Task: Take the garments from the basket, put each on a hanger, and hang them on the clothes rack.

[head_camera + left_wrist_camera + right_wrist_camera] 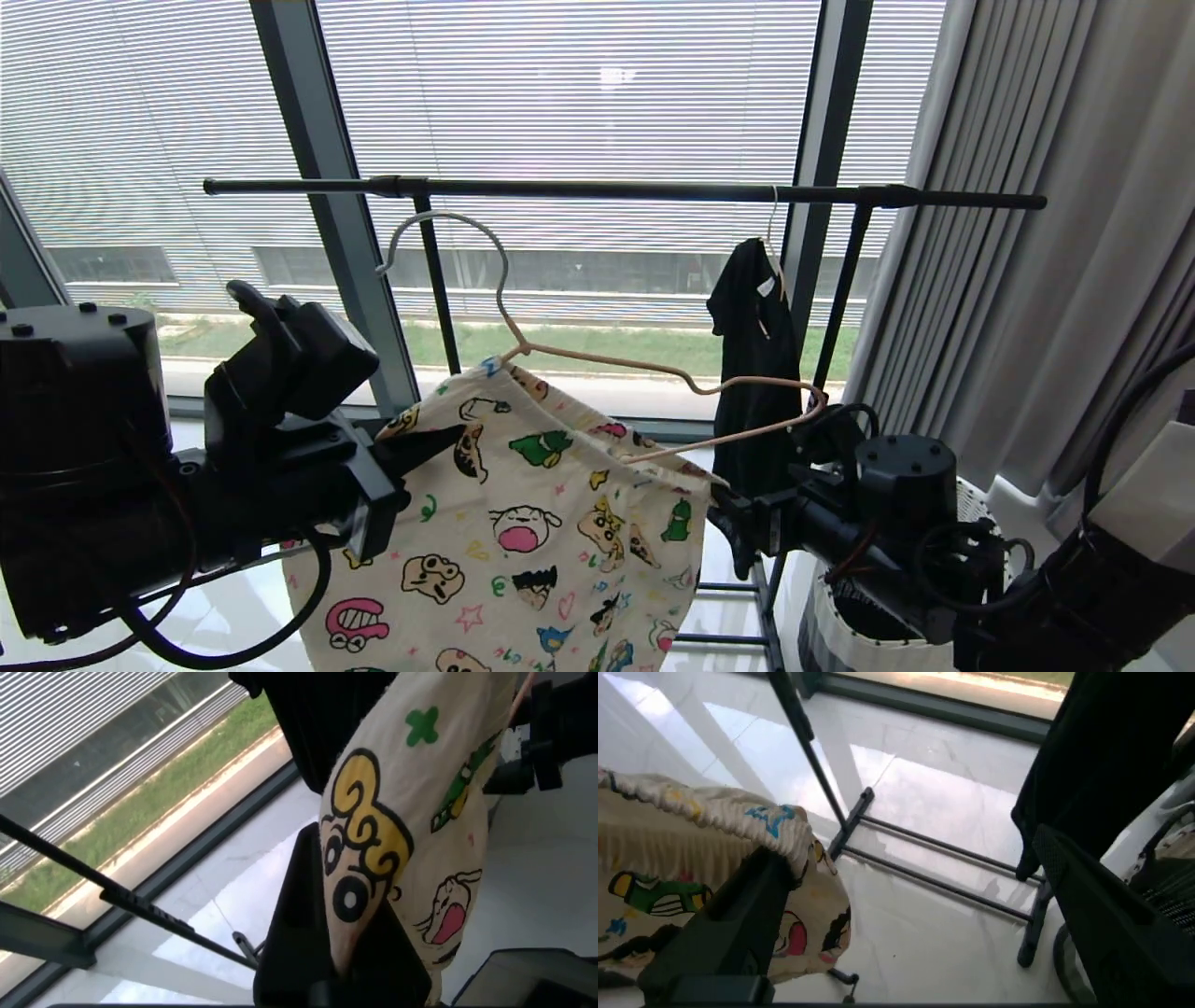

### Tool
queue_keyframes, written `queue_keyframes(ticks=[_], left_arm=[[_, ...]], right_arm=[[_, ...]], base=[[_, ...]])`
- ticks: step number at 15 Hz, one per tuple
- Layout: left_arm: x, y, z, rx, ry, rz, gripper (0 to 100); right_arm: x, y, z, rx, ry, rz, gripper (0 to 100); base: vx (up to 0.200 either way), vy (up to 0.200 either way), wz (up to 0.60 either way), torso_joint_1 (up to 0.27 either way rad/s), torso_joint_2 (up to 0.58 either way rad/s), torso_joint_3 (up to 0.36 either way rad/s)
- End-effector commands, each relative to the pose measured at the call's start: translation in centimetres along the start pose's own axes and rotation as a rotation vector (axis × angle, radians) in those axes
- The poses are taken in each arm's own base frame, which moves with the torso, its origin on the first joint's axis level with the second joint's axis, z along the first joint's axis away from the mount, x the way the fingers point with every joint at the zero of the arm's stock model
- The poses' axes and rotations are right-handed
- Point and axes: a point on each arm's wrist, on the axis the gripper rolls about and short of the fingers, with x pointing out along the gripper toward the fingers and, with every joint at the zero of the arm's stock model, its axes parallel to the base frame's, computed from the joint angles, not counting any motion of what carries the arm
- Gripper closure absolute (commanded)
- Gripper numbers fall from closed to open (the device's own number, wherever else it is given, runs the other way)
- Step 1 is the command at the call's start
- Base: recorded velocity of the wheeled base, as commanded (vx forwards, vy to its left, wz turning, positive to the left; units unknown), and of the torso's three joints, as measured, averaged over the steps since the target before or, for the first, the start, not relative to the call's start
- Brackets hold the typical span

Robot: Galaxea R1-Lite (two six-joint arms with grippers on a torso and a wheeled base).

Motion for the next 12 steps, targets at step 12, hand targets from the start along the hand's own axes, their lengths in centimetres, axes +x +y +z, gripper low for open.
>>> queue_keyframes(ticks=[12], left_arm=[[-0.1, -1.7, -6.1, 0.015, 0.234, 0.088, 100]], right_arm=[[-1.8, -2.9, 4.7, -0.143, -0.085, 0.087, 0]], base=[[0.000, 0.000, 0.00, 0.000, 0.00, 0.000]])
